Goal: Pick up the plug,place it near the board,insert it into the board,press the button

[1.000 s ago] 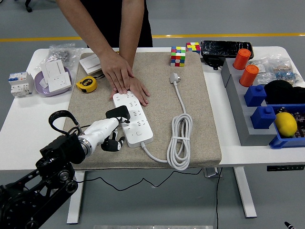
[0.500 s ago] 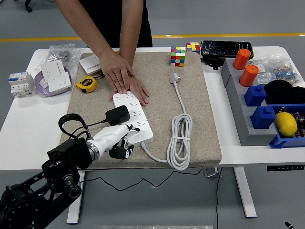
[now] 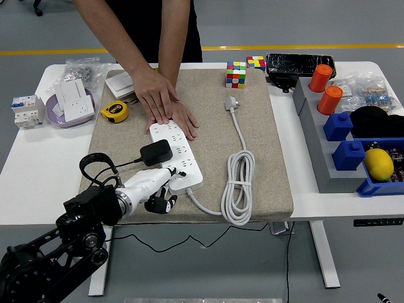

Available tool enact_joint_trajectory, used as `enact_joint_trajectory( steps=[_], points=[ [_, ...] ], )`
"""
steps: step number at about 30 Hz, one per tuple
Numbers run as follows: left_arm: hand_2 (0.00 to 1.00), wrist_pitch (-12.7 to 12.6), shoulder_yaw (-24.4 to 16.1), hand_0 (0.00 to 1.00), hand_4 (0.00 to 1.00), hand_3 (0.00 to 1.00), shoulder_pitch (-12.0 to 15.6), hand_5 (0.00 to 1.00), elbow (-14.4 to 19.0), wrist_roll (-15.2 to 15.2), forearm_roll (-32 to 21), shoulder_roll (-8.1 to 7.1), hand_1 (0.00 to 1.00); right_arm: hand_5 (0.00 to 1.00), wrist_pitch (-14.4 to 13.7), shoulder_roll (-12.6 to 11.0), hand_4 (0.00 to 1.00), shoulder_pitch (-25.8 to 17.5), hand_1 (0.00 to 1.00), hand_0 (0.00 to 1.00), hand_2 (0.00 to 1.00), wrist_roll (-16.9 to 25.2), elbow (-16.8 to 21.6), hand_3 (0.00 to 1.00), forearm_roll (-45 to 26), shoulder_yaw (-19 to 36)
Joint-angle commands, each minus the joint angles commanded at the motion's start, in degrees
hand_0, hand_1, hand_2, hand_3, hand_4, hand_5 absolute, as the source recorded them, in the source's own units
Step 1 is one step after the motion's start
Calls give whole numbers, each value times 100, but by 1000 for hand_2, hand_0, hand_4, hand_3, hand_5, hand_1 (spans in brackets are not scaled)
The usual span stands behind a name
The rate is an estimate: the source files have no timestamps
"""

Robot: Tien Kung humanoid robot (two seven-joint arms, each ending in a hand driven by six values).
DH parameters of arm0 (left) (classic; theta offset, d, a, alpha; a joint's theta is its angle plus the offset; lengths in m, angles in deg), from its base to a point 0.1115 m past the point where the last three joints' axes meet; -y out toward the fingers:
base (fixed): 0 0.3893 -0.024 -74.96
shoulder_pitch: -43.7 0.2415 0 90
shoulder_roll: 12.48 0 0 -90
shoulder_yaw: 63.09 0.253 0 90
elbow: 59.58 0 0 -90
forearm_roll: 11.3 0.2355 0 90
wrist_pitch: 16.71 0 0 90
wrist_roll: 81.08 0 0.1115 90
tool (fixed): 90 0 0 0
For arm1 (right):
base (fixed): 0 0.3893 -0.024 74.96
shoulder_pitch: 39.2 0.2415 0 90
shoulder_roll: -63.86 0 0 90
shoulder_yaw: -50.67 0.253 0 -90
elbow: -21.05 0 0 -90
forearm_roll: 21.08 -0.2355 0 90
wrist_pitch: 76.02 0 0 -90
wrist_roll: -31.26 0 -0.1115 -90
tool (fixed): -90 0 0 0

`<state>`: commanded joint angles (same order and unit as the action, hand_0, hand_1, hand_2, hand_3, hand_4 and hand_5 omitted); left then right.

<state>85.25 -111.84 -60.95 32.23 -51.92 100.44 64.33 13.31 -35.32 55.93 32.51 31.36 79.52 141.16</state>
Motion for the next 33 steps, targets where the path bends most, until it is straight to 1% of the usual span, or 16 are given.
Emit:
enact_joint_trajectory(
  steps=[1,2,6,11,17,27,33],
  points=[
    [147,5,-3,151,508,870,-4,2,8,1,2,1,68,998,1,2,998,1,932,970,865,-1,0,879,3,4],
    [146,15,-1,151,514,835,-6,2,10,3,2,0,67,998,1,4,998,1,931,970,865,-1,0,879,2,4],
    [146,40,54,151,514,835,-10,2,-23,7,-18,-38,67,998,-1,6,998,2,931,970,865,3,0,879,-8,-1],
    [146,52,75,151,512,832,0,2,-94,2,-14,-50,67,998,-2,4,998,-2,932,970,865,3,0,879,4,14],
    [146,-5,74,150,512,830,-21,2,-140,-43,3,-46,67,998,-3,-1,998,9,932,969,864,3,0,879,3,13],
    [145,-30,64,150,512,825,-32,2,-75,-69,13,-38,66,998,2,11,998,0,932,969,865,2,0,879,13,18],
    [145,-70,43,150,513,815,-34,2,-130,-101,27,-29,66,998,6,4,998,5,932,968,865,3,0,879,18,10]
  ],
)
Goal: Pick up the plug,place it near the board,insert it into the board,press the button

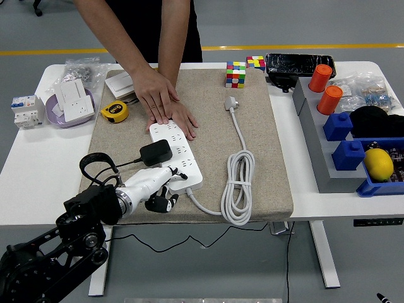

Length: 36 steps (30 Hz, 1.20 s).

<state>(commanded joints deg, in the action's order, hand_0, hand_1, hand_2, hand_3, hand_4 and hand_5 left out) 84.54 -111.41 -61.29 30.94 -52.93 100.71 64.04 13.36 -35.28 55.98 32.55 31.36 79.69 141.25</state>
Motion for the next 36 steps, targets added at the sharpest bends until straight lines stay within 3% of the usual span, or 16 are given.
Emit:
enact_joint_trajectory(
  steps=[18,36],
  points=[
    [145,-113,5,148,513,807,16,2,-67,-79,66,27,65,998,6,2,998,-29,932,968,865,-6,0,879,7,-13],
    [144,-120,43,148,522,803,14,2,-336,-128,155,20,65,998,3,-5,998,-17,933,969,865,1,0,878,-4,-2]
  ],
)
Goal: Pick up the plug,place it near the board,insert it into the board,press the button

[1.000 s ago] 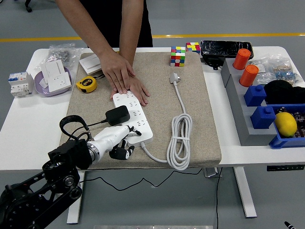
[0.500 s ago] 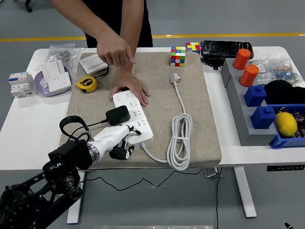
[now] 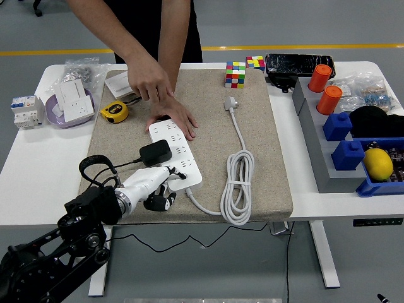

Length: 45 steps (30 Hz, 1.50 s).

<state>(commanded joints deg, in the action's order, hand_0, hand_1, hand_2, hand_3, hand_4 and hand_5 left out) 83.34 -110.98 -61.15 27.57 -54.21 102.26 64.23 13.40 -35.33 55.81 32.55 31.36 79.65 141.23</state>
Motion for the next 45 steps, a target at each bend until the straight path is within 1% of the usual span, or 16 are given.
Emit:
enact_joint_trajectory(
  steps=[5,10,11,16,17,20,22,23,26,28,29,35,36,40,41,45],
  points=[
    [144,-31,-20,148,523,803,-8,2,79,-32,13,-8,64,998,-1,5,998,2,932,968,865,-2,0,878,-1,3],
    [144,-89,-82,148,523,803,-9,2,316,-69,51,-21,64,998,-2,8,998,17,932,968,865,-3,0,878,-17,-14],
    [144,-124,-92,150,524,766,-8,2,374,-88,54,-26,64,998,-2,9,998,18,932,968,864,-2,0,878,-23,-21],
    [144,-558,-176,150,524,766,45,2,668,-346,-37,-24,64,998,-1,10,998,14,932,968,864,-8,0,878,-17,-6],
    [206,-678,-192,225,459,668,61,2,695,-425,-83,-19,139,998,-1,10,998,13,932,968,864,-9,0,878,-18,-6],
    [206,-1126,-309,225,459,668,172,2,746,-863,-383,36,139,998,-2,15,998,9,932,968,864,-6,0,878,-27,-13],
    [206,-1358,-366,225,459,668,241,2,711,-1156,-634,75,139,998,-1,19,998,8,932,968,864,-5,0,878,-30,-13],
    [556,-1459,-388,585,807,780,273,257,685,-1321,-794,91,587,998,0,21,998,6,932,969,864,-4,0,877,-34,-16],
    [556,-1693,-455,585,807,780,379,257,603,-1870,-1334,138,587,998,4,25,998,-2,932,969,864,-8,0,877,-20,-6],
    [556,-1702,-504,585,807,780,444,257,555,-2062,-1629,170,587,998,6,27,998,-5,932,969,864,-10,0,877,-12,-5],
    [998,-1697,-531,967,931,998,486,358,522,-2136,-1789,190,998,998,6,27,998,-5,932,969,864,-9,0,877,-12,-8],
    [998,-1787,-677,967,931,998,786,358,374,-2544,-2748,281,998,998,8,30,998,-6,932,969,864,-6,0,877,-19,-20],
    [998,-1802,-709,998,962,998,826,383,364,-2584,-2884,289,998,998,7,29,998,-13,932,968,864,-8,0,877,-13,-12],
    [998,-1834,-807,998,962,998,905,383,359,-2645,-3032,299,998,998,10,26,998,-24,932,968,864,-13,0,877,10,9],
    [998,-1849,-828,998,982,998,918,406,364,-2652,-3020,297,998,998,11,25,998,-24,931,968,864,-14,0,877,13,10],
    [998,-1846,-875,998,982,998,946,406,399,-2641,-2950,291,998,998,8,20,998,-19,931,968,864,-1,0,877,-26,-35]
  ],
)
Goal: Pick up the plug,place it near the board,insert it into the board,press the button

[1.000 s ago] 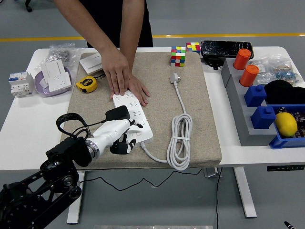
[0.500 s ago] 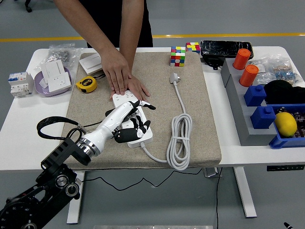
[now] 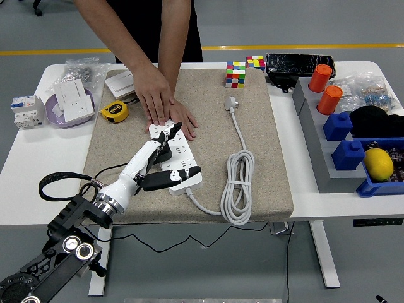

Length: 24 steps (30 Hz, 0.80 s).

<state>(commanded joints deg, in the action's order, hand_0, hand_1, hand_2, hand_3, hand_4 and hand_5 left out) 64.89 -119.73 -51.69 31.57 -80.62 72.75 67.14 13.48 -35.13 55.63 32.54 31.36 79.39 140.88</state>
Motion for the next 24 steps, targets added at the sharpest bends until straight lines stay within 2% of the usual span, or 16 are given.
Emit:
enact_joint_trajectory(
  steps=[7,9,14,15,20,21,24],
  points=[
    [998,108,-195,998,990,998,179,419,329,75,293,-118,998,998,1,-2,998,-29,931,968,864,-7,0,877,25,31],
    [979,176,-341,998,977,998,271,411,412,109,403,-170,998,998,0,-4,998,-33,930,967,864,-8,0,877,35,42],
    [979,135,-829,998,977,998,500,411,448,90,491,-230,998,998,-5,-3,998,-32,930,967,864,-8,0,877,12,50],
    [896,122,-939,942,961,998,540,403,450,85,512,-242,917,998,-8,-2,998,-32,929,966,864,-5,0,876,7,51],
    [896,80,-1346,942,961,998,686,403,494,56,637,-255,917,998,-12,-1,998,-23,929,966,864,0,0,876,-26,43],
    [674,77,-1424,717,905,998,711,362,501,54,686,-252,737,998,-11,-2,998,-21,929,968,864,1,0,877,-32,41],
    [674,53,-1586,717,905,998,764,362,501,46,753,-257,737,998,-14,0,998,-18,929,968,864,1,0,877,-43,46]
  ],
)
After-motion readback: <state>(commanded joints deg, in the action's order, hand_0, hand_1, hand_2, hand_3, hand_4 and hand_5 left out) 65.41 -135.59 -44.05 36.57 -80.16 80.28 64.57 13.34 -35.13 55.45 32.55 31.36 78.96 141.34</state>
